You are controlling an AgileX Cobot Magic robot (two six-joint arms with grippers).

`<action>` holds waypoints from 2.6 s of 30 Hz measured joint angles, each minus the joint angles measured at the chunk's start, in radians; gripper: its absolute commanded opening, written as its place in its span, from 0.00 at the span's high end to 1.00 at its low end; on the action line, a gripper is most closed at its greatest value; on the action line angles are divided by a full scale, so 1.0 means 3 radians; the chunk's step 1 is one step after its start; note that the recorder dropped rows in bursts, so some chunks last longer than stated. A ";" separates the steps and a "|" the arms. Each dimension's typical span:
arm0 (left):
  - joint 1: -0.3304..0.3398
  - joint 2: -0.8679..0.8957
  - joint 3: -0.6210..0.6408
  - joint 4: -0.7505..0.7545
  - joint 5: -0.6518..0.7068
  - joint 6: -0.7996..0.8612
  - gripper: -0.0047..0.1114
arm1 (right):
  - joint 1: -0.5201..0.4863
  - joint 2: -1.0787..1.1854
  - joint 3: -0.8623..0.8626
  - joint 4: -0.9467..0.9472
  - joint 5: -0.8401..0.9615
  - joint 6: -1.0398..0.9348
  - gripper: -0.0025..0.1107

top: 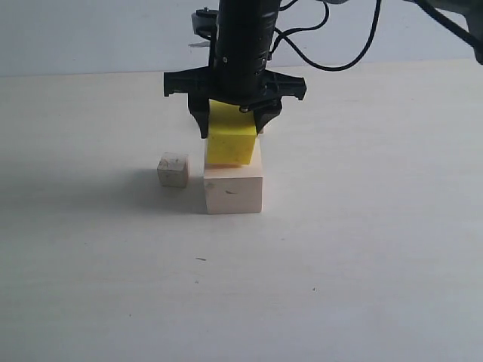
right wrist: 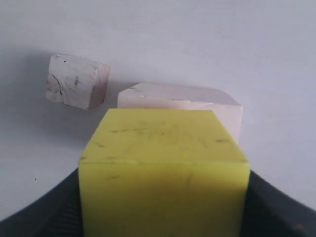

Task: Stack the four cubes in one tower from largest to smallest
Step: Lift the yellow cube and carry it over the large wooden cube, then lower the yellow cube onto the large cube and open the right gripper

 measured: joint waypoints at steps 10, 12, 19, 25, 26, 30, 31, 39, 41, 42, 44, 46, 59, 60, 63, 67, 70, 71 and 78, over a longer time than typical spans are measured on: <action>0.0000 0.0000 0.0000 0.0000 0.0000 0.0000 0.96 | 0.0000 -0.0157 0.0008 -0.0070 0.0000 0.0000 0.98; 0.0000 0.0000 0.0000 0.0000 0.0000 0.0000 0.96 | 0.0000 -0.0252 0.0070 -0.0121 -0.0006 -0.0008 0.98; 0.0000 0.0000 0.0000 0.0000 0.0000 0.0000 0.96 | 0.0000 -0.0426 0.0204 -0.0182 0.0007 -0.0015 0.98; 0.0000 0.0000 0.0000 0.0000 0.0000 0.0000 0.96 | 0.0000 -0.0347 0.0217 -0.0182 0.0003 -0.0015 0.98; 0.0000 0.0000 0.0000 0.0000 0.0000 0.0000 0.96 | 0.0000 -0.0316 0.0217 -0.0182 0.0003 -0.0015 0.98; 0.0000 0.0000 0.0000 0.0000 0.0000 0.0000 0.96 | 0.0000 -0.0213 0.0233 -0.0122 0.0000 -0.0008 0.98; 0.0000 0.0000 0.0000 0.0000 0.0000 0.0000 0.96 | 0.0000 -0.0206 0.0233 -0.0106 0.0000 -0.0008 0.98; 0.0000 0.0000 0.0000 0.0000 0.0000 0.0000 0.96 | 0.0000 -0.0158 0.0233 -0.0093 0.0000 -0.0008 0.98; 0.0000 0.0000 0.0000 0.0000 0.0000 0.0000 0.96 | 0.0000 -0.0151 0.0233 -0.0093 0.0000 -0.0002 0.98; 0.0000 0.0000 0.0000 0.0000 0.0000 0.0000 0.96 | 0.0000 -0.0151 0.0233 -0.0093 0.0000 -0.0002 0.98; 0.0000 0.0000 0.0000 0.0000 0.0000 0.0000 0.96 | 0.0000 -0.0151 0.0233 -0.0093 0.0000 0.0013 0.98; 0.0000 0.0000 0.0000 0.0000 0.0000 0.0000 0.96 | 0.0000 -0.0151 0.0233 -0.0093 0.0000 0.0021 0.98; 0.0000 0.0000 0.0000 0.0000 0.0000 0.0000 0.96 | 0.0000 -0.0151 0.0233 -0.0055 0.0000 0.0021 0.98; 0.0000 0.0000 0.0000 0.0000 0.0000 0.0000 0.96 | 0.0000 -0.0151 0.0233 -0.0040 -0.0006 0.0021 0.98; 0.0000 0.0000 0.0000 0.0000 0.0000 0.0000 0.96 | 0.0000 -0.0151 0.0233 -0.0017 -0.0021 0.0021 0.98; 0.0000 0.0000 0.0000 0.0000 0.0000 0.0000 0.96 | 0.0000 -0.0138 0.0233 -0.0017 -0.0035 0.0021 0.98; 0.0000 0.0000 0.0000 0.0000 0.0000 0.0000 0.96 | 0.0000 -0.0058 0.0233 -0.0013 -0.0046 0.0021 0.98; 0.0000 0.0000 0.0000 0.0000 0.0000 0.0000 0.96 | 0.0000 -0.0058 0.0233 -0.0013 -0.0046 0.0026 0.98; 0.0000 0.0000 0.0000 0.0000 0.0000 0.0000 0.96 | 0.0000 -0.0052 0.0218 -0.0010 -0.0081 0.0026 0.98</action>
